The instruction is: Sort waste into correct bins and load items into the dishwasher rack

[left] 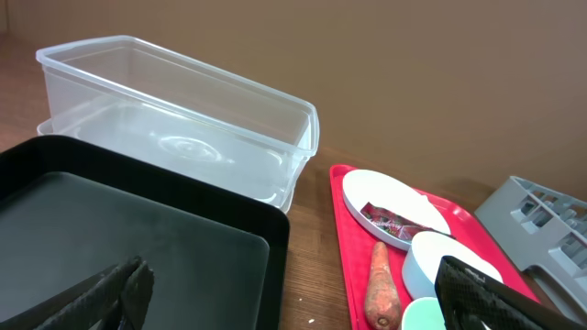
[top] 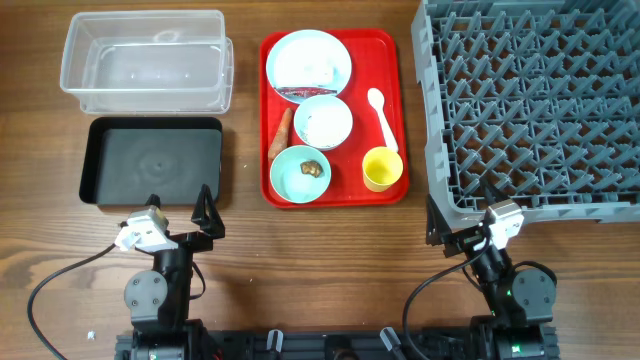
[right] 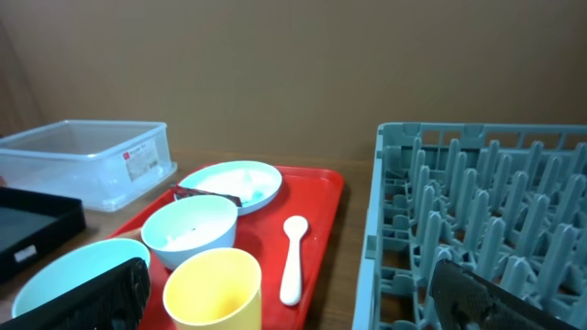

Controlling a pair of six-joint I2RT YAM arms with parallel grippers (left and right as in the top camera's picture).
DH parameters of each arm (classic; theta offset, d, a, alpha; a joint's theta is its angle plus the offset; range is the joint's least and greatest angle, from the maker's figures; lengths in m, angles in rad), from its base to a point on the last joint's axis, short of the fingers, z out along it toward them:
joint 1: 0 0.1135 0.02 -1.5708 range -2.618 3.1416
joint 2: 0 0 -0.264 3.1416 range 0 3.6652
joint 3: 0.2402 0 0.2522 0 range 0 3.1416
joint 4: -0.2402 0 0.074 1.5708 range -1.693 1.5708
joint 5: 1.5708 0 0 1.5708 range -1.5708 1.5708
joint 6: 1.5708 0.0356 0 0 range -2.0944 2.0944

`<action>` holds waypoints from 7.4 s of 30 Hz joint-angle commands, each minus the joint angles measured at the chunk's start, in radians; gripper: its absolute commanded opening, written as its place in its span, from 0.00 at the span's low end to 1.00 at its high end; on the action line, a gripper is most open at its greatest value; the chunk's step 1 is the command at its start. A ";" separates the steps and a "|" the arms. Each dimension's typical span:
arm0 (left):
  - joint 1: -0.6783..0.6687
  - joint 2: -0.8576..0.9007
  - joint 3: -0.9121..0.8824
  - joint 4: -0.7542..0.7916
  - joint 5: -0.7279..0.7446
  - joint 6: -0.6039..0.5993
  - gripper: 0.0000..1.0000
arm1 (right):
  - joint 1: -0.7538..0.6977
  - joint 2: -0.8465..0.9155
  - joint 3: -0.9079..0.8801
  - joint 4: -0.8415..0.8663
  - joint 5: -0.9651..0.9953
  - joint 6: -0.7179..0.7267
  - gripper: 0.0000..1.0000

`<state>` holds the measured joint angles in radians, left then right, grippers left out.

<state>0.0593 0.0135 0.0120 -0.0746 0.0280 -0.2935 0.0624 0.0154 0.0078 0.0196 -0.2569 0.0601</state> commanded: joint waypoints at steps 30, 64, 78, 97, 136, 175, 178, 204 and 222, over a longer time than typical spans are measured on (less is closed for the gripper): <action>0.002 -0.011 -0.005 0.087 0.050 -0.005 1.00 | 0.006 -0.004 -0.002 0.098 -0.026 -0.058 1.00; -0.093 1.374 1.431 -0.762 0.106 0.211 1.00 | 0.006 0.896 0.997 -0.557 -0.182 -0.217 1.00; -0.312 2.020 1.994 -0.956 0.191 0.211 1.00 | 0.006 1.141 1.155 -0.713 -0.220 -0.050 1.00; -0.470 2.357 1.994 -0.528 -0.101 0.093 0.77 | 0.006 1.148 1.155 -0.756 -0.218 -0.031 1.00; -0.249 2.075 1.999 -0.719 -0.192 -0.090 0.04 | 0.006 1.148 1.155 -0.762 -0.208 -0.031 1.00; -0.422 2.265 1.998 -0.809 -0.018 -0.461 0.73 | 0.006 1.148 1.155 -0.761 -0.208 -0.031 1.00; -0.424 2.319 1.998 -0.779 -0.018 -0.523 0.67 | 0.006 1.148 1.155 -0.770 -0.208 -0.031 1.00; -0.411 2.376 1.999 -0.727 -0.017 -0.531 0.04 | 0.006 1.148 1.155 -0.769 -0.188 -0.032 1.00; -0.197 2.026 1.999 -0.892 -0.026 -0.404 0.04 | 0.006 1.148 1.155 -0.769 -0.182 -0.032 1.00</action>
<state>-0.2134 2.0876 2.0041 -0.9375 0.0097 -0.7280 0.0624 1.1587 1.1362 -0.7486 -0.4477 0.0223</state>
